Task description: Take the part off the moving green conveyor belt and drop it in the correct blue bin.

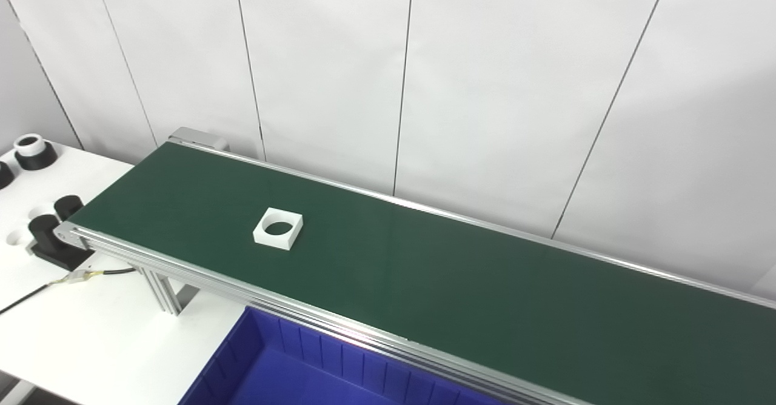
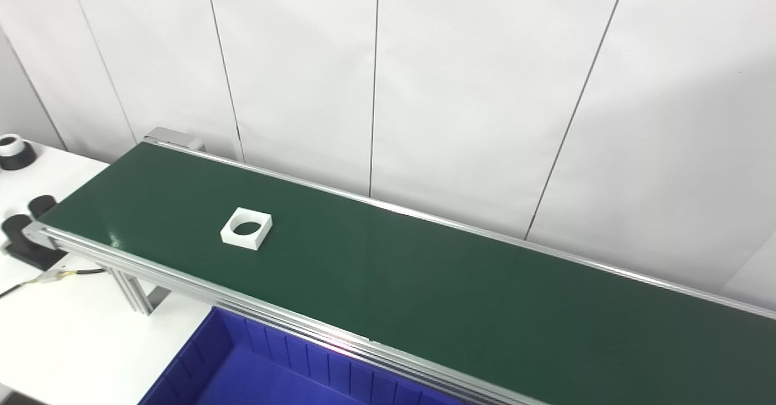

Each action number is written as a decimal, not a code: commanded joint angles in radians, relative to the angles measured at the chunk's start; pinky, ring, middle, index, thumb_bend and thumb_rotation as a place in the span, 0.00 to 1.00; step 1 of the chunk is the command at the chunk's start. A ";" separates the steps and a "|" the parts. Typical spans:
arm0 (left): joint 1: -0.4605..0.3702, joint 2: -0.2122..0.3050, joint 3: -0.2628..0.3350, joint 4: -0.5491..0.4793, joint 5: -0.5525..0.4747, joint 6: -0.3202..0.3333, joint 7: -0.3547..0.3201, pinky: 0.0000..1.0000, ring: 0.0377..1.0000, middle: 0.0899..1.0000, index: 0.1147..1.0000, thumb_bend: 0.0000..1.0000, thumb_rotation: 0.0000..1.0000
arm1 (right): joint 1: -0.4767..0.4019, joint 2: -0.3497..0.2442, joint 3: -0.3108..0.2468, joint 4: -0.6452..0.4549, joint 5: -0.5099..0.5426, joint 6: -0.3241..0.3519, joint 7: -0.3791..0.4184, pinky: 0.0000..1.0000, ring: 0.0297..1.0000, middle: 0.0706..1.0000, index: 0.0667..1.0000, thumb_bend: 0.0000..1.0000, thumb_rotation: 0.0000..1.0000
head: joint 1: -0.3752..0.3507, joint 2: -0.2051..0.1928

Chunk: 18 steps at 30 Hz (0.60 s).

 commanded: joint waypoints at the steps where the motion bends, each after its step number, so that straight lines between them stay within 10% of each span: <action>1: -0.016 0.001 -0.003 -0.026 -0.001 -0.032 0.016 0.68 0.76 0.77 0.74 0.84 0.75 | -0.004 0.005 -0.006 -0.017 -0.002 -0.050 0.009 0.88 0.88 0.89 0.88 0.94 1.00 | 0.000 0.001; 13: -0.037 0.077 -0.074 -0.228 0.058 -0.032 0.092 0.73 0.76 0.77 0.74 0.83 0.66 | -0.007 0.013 0.004 -0.015 -0.018 -0.050 -0.004 0.86 0.87 0.88 0.87 0.96 1.00 | -0.006 0.000; 18: -0.052 0.111 -0.032 -0.346 0.055 -0.032 0.044 0.63 0.75 0.78 0.75 0.91 0.48 | -0.013 0.020 0.006 -0.006 -0.015 -0.050 -0.002 0.86 0.87 0.88 0.87 0.95 1.00 | -0.004 -0.003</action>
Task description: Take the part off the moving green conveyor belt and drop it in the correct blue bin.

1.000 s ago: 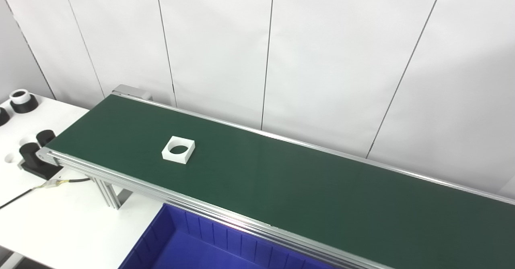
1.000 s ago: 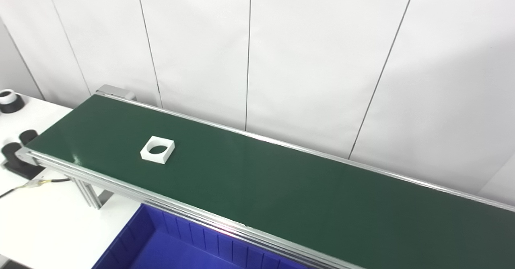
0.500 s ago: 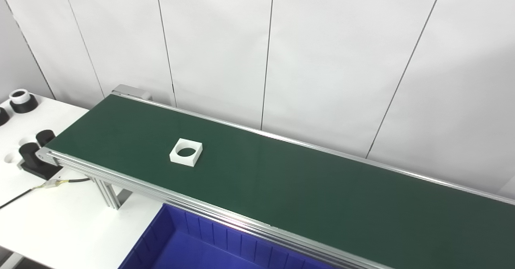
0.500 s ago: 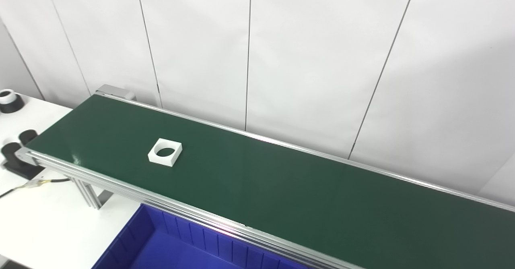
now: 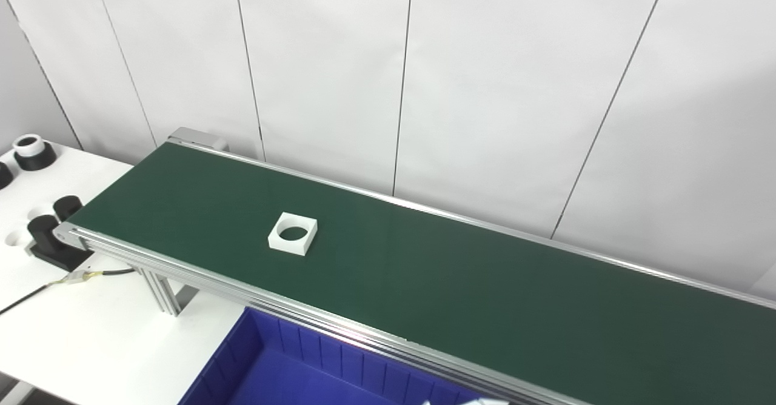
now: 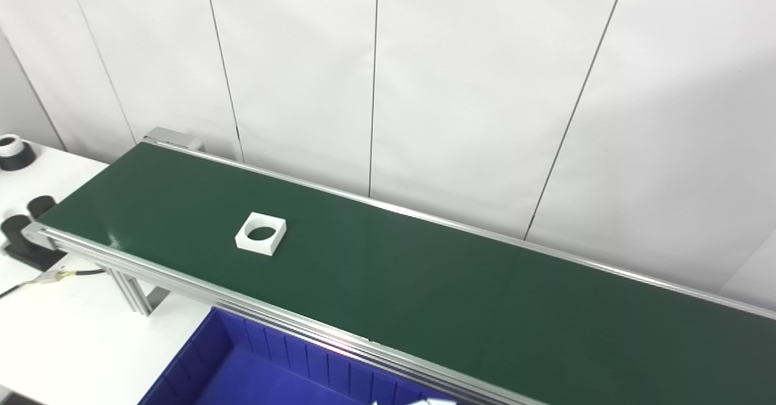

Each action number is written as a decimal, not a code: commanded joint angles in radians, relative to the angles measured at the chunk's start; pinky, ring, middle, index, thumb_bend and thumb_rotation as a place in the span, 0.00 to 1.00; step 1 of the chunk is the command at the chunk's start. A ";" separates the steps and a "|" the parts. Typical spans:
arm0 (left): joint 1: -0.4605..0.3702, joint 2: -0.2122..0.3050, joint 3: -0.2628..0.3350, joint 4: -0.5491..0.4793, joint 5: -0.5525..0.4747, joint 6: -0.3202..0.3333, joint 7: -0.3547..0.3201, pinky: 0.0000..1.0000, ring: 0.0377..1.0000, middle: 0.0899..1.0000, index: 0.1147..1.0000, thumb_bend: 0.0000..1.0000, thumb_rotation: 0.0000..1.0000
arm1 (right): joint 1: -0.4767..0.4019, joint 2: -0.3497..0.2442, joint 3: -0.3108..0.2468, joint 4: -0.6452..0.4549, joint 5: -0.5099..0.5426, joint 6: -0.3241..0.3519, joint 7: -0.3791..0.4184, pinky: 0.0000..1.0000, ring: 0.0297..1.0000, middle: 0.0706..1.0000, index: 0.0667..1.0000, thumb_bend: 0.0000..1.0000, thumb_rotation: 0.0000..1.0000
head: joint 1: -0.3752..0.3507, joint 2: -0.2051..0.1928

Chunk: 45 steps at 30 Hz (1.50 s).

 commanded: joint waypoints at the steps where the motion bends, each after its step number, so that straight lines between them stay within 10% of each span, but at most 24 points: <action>1: -0.030 0.013 0.037 -0.062 0.017 -0.030 -0.011 0.62 0.74 0.78 0.76 0.93 0.41 | -0.013 0.010 0.002 -0.007 0.006 -0.050 0.000 0.87 0.87 0.88 0.87 0.95 1.00 | -0.002 0.000; 24: -0.306 0.022 0.440 -0.052 0.397 0.022 -0.206 0.75 0.79 0.83 0.86 0.98 0.36 | -0.038 0.028 0.049 0.015 -0.010 -0.050 -0.062 0.80 0.84 0.85 0.84 0.91 1.00 | -0.029 -0.016; 45: -0.599 0.066 0.452 0.200 0.562 0.081 -0.411 0.83 0.83 0.85 0.81 1.00 0.30 | -0.035 0.034 0.062 0.017 -0.005 -0.050 -0.069 0.82 0.85 0.86 0.84 0.88 1.00 | -0.024 -0.019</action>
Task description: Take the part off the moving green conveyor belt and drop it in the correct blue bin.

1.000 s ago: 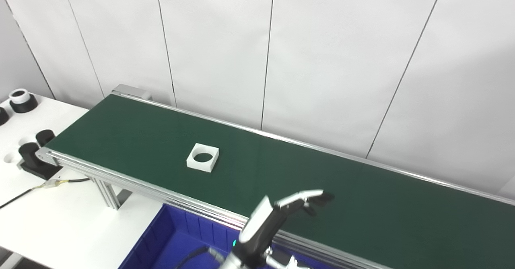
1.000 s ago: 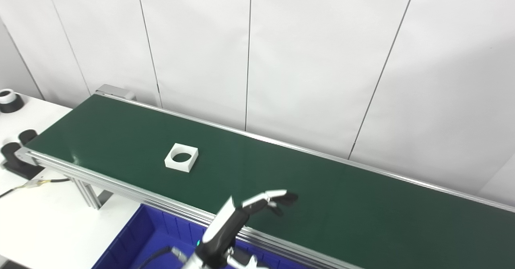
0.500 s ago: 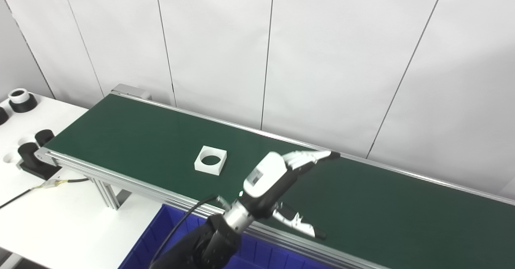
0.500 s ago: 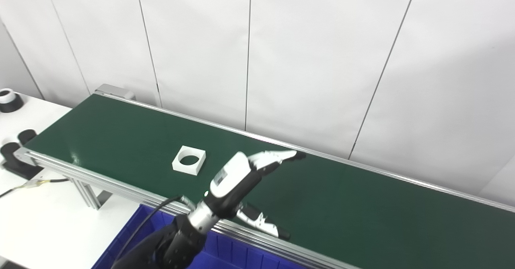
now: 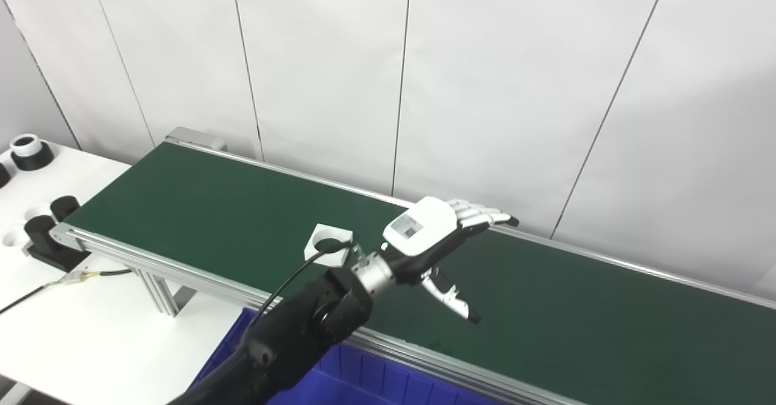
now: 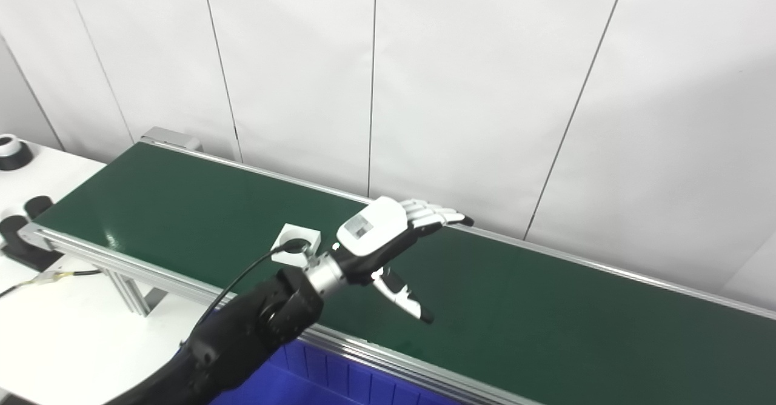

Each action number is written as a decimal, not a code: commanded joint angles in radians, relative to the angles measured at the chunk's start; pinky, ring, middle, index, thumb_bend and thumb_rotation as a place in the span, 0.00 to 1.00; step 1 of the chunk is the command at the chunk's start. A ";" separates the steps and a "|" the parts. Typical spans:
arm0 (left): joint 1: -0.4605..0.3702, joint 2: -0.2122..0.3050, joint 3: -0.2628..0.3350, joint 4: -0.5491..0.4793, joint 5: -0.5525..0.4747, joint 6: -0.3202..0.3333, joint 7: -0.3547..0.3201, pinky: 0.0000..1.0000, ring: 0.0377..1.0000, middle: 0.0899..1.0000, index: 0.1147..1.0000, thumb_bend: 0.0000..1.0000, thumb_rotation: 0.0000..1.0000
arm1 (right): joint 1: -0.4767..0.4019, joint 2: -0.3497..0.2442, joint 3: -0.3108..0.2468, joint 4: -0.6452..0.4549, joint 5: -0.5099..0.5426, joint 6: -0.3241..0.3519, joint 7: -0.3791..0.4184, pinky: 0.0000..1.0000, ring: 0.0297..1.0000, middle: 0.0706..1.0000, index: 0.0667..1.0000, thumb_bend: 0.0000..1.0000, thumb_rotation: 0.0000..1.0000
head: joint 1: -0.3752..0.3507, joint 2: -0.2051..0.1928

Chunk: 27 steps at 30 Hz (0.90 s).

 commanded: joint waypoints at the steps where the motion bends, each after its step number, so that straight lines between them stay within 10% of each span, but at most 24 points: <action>1: -0.060 0.005 0.001 0.004 -0.014 0.015 -0.028 0.83 0.83 0.85 0.81 1.00 0.30 | -0.006 0.009 0.003 -0.013 0.003 -0.050 -0.001 0.82 0.85 0.86 0.84 0.88 1.00 | -0.002 0.002; 27: -0.135 0.080 0.014 0.137 -0.050 0.145 -0.210 0.80 0.83 0.84 0.75 1.00 0.19 | -0.005 0.014 0.012 -0.015 0.004 -0.050 -0.004 0.79 0.83 0.86 0.83 0.87 0.97 | -0.015 0.012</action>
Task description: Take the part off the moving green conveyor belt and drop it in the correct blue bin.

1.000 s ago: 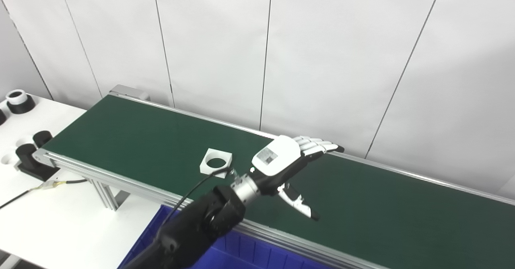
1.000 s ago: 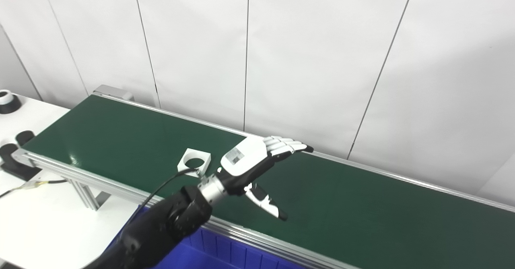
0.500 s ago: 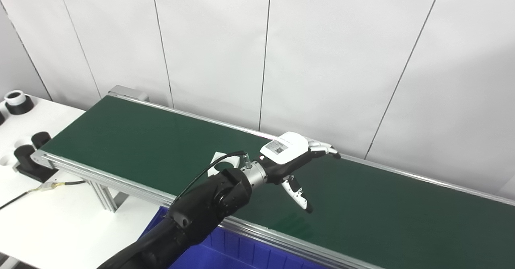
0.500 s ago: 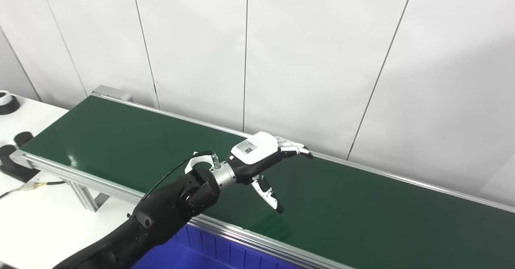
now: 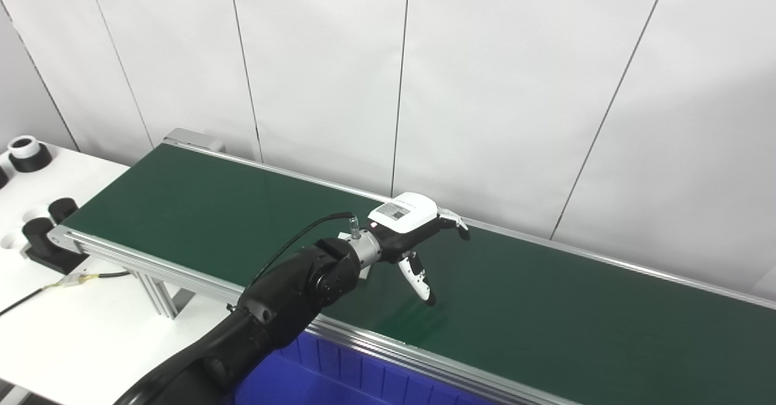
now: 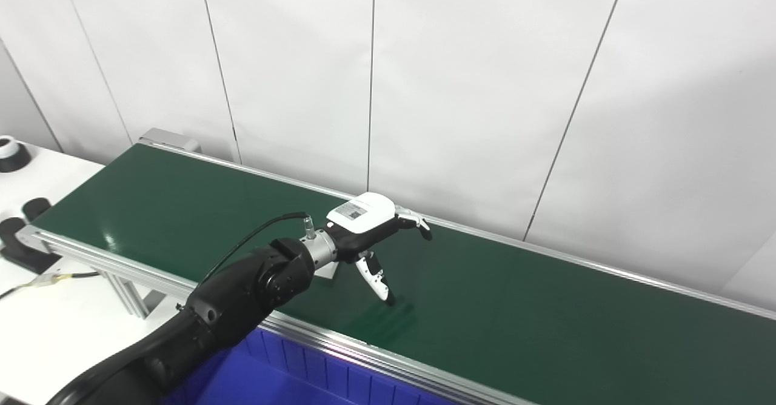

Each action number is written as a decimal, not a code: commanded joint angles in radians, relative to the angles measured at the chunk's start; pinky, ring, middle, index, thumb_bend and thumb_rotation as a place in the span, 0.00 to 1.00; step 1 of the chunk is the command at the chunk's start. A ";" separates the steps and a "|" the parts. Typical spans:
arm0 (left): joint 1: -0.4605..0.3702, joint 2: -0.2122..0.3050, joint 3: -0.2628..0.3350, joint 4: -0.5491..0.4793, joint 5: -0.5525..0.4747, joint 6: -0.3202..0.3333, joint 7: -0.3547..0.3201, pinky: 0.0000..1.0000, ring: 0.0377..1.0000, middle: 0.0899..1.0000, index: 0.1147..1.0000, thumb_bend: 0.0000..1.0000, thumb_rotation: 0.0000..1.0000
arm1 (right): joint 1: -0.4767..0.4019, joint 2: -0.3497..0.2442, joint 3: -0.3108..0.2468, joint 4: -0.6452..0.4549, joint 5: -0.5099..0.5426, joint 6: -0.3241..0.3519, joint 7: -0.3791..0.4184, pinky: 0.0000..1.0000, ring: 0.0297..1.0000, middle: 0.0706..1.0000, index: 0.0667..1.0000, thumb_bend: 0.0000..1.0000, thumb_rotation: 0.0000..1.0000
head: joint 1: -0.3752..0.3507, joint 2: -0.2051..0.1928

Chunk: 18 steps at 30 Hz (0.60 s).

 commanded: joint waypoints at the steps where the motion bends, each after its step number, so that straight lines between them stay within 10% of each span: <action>1: -0.060 0.018 0.015 -0.014 -0.030 0.013 -0.011 0.80 0.83 0.84 0.76 1.00 0.18 | -0.004 0.009 0.002 -0.020 0.004 -0.050 0.003 0.79 0.83 0.86 0.83 0.86 0.97 | -0.001 0.001; 18: -0.100 -0.013 0.000 0.075 -0.041 0.067 -0.004 0.63 0.74 0.84 0.93 1.00 0.00 | 0.001 0.019 0.001 -0.024 0.008 -0.050 0.010 0.79 0.84 0.86 0.83 0.88 0.96 | -0.012 0.006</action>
